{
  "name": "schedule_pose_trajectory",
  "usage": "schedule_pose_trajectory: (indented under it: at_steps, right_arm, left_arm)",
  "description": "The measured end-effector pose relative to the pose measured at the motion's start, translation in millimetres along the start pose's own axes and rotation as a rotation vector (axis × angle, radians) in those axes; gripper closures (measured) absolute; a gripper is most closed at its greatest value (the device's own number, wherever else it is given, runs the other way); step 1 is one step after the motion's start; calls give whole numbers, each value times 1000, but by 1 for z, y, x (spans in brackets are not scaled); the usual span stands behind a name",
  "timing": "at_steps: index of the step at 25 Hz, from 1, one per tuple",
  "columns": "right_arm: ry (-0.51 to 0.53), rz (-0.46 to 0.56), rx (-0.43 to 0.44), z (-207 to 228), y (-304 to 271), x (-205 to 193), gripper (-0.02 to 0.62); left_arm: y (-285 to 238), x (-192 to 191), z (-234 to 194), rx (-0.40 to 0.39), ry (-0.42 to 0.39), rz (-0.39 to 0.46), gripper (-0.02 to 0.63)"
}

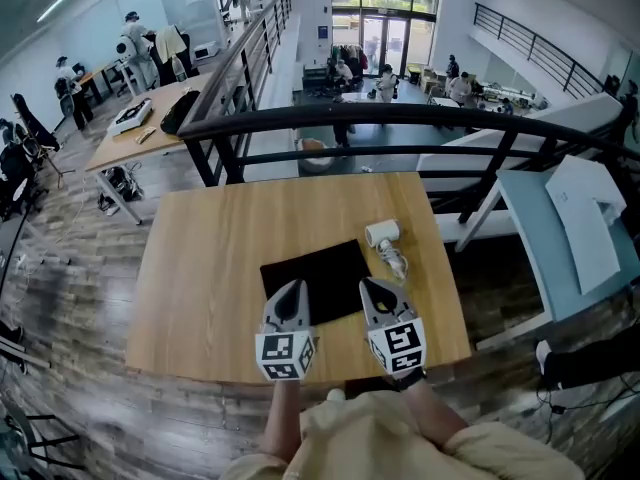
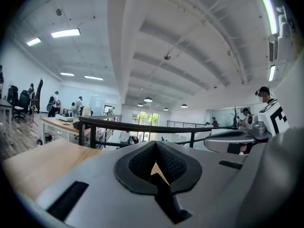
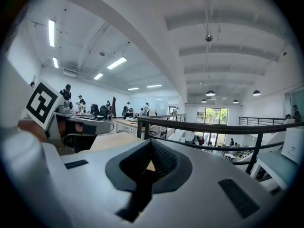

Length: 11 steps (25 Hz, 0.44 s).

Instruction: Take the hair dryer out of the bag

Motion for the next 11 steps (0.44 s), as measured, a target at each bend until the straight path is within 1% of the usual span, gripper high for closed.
schedule_pose_trajectory:
  at_steps: [2,7,11]
  right_arm:
    - [5,-5,0,-1,4,0,581]
    - [-2,-12,-12,5,2,-2,581]
    - [5,-18,-7,1,-1,-3,581]
  left_arm:
    - [-1,0,0,1,16,5,594]
    - [-7,2,4,-30,1,17,594]
    - [-7,-2,-2,-43,9,7,594]
Point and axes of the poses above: the fingertips, and each gripper's own axes: y backward along the fingers, z to its right, x out of its top, the point moved 9 cm from there along y, backward along the fingers, and after that the axes turned 7 degrees about -x, right-handed, at the moved point
